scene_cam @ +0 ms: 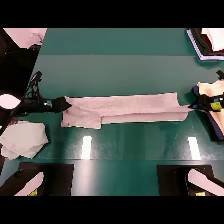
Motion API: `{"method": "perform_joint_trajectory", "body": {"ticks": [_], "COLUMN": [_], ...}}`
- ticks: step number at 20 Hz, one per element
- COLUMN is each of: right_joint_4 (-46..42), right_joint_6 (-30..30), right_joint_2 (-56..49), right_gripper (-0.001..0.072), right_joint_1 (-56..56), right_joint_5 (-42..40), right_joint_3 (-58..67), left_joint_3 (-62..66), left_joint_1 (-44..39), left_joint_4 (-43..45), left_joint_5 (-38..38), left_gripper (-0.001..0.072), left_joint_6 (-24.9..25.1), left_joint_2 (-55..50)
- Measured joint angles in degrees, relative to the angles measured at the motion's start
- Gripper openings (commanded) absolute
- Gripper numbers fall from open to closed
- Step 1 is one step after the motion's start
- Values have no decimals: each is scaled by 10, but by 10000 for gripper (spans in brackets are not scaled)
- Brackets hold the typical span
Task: Fold the shirts.
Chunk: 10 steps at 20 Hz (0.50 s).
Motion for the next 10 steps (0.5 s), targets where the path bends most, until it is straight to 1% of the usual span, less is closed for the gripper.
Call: {"method": "perform_joint_trajectory", "body": {"ticks": [6, 7, 8, 9, 10], "right_joint_4": [14, 16, 16, 16, 18], "right_joint_6": [3, 9, 15, 21, 24], "right_joint_2": [-119, -136, -150, -163, -173], "right_gripper": [12, 26, 218, 562, 654], "right_joint_1": [55, 64, 71, 78, 83], "right_joint_5": [-48, -60, -71, -82, -92], "right_joint_3": [71, 85, 97, 110, 122], "left_joint_3": [12, 14, 16, 17, 17], "left_joint_1": [0, 0, 0, 0, 0], "left_joint_4": [-11, -14, -17, -23, -30], "left_joint_5": [81, 94, 104, 115, 123], "left_gripper": [27, 92, 376, 584, 608], "left_joint_6": [8, 9, 9, 9, 9], "left_joint_2": [-63, -67, -69, -71, -73]}}
